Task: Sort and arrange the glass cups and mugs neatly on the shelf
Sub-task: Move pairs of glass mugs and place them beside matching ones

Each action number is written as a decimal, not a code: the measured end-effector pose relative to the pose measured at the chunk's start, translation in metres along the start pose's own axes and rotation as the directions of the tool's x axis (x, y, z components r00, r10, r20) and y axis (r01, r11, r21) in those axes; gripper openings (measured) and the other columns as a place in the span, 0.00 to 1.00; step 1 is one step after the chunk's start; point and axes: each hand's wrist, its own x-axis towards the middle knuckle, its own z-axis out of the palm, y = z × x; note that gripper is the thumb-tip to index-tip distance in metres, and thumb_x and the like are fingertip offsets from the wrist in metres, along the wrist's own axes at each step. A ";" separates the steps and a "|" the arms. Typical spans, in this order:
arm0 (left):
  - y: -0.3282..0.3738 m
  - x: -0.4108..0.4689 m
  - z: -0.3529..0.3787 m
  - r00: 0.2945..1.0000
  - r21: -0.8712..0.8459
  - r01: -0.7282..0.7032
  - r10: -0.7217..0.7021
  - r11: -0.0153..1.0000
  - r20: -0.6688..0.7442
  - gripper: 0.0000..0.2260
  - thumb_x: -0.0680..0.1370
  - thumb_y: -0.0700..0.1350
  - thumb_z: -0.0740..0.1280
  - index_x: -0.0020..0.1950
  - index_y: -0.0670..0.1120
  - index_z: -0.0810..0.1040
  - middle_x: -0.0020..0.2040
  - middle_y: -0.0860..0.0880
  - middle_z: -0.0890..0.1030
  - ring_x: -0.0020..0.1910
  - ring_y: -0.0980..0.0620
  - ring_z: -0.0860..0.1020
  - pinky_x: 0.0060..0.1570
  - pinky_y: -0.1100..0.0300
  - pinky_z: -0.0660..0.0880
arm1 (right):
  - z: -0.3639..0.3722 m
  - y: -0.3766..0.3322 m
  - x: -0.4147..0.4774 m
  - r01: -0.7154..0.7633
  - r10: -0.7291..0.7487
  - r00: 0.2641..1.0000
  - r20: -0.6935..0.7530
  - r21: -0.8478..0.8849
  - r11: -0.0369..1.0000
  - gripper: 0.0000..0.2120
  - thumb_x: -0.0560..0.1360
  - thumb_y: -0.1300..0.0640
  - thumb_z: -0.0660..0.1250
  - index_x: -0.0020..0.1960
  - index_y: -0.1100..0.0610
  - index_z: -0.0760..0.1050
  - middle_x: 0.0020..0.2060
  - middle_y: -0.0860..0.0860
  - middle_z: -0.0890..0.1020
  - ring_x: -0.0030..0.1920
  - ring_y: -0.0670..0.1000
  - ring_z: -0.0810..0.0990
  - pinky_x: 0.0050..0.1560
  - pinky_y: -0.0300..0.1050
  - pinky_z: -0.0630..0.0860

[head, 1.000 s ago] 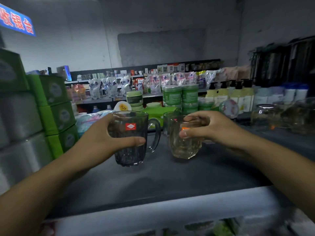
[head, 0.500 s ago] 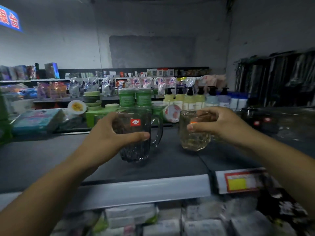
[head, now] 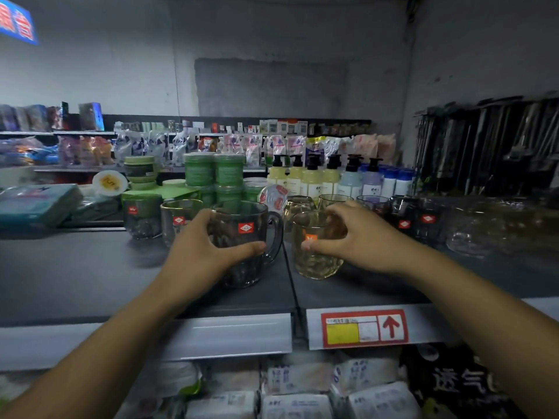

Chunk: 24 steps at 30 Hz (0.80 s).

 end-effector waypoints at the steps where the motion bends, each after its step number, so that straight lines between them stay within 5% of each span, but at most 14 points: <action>1: -0.002 0.000 0.000 1.000 -0.012 0.007 -0.007 1.000 -0.003 0.26 0.62 0.58 0.82 0.55 0.52 0.78 0.43 0.52 0.84 0.37 0.64 0.80 0.34 0.71 0.73 | -0.002 -0.001 0.000 0.025 -0.025 1.000 -0.001 -0.081 0.996 0.36 0.68 0.32 0.73 0.70 0.51 0.72 0.58 0.47 0.71 0.57 0.46 0.73 0.60 0.42 0.72; 3: -0.007 0.002 -0.001 1.000 -0.040 0.021 -0.021 0.999 -0.002 0.27 0.61 0.61 0.82 0.55 0.53 0.78 0.43 0.51 0.83 0.38 0.61 0.81 0.37 0.68 0.75 | -0.008 -0.002 0.001 0.064 -0.066 0.998 -0.006 -0.156 0.986 0.39 0.68 0.31 0.72 0.73 0.51 0.72 0.56 0.46 0.68 0.57 0.46 0.71 0.57 0.41 0.70; 7: -0.017 0.004 -0.003 0.999 -0.051 0.023 -0.024 0.998 -0.025 0.36 0.57 0.66 0.81 0.62 0.57 0.78 0.50 0.54 0.85 0.51 0.55 0.83 0.53 0.55 0.80 | -0.009 0.002 -0.003 0.152 -0.162 0.986 -0.046 -0.170 0.974 0.29 0.68 0.34 0.74 0.65 0.46 0.77 0.55 0.44 0.70 0.54 0.43 0.73 0.52 0.38 0.71; 12: -0.015 0.000 -0.001 0.998 -0.069 0.019 -0.022 0.997 -0.053 0.36 0.58 0.62 0.81 0.63 0.57 0.77 0.52 0.56 0.85 0.52 0.60 0.83 0.51 0.61 0.78 | 0.004 0.002 -0.003 0.248 -0.276 0.951 -0.142 -0.189 0.950 0.17 0.72 0.43 0.75 0.55 0.52 0.81 0.47 0.46 0.75 0.47 0.45 0.73 0.48 0.42 0.73; 24: -0.014 -0.001 0.000 0.999 -0.050 0.010 -0.013 0.999 -0.052 0.33 0.60 0.63 0.80 0.63 0.58 0.77 0.52 0.56 0.85 0.52 0.60 0.82 0.54 0.60 0.78 | 0.024 0.008 0.036 0.218 -0.261 0.948 -0.185 -0.223 0.950 0.15 0.74 0.46 0.75 0.51 0.55 0.79 0.46 0.51 0.76 0.47 0.51 0.74 0.48 0.48 0.74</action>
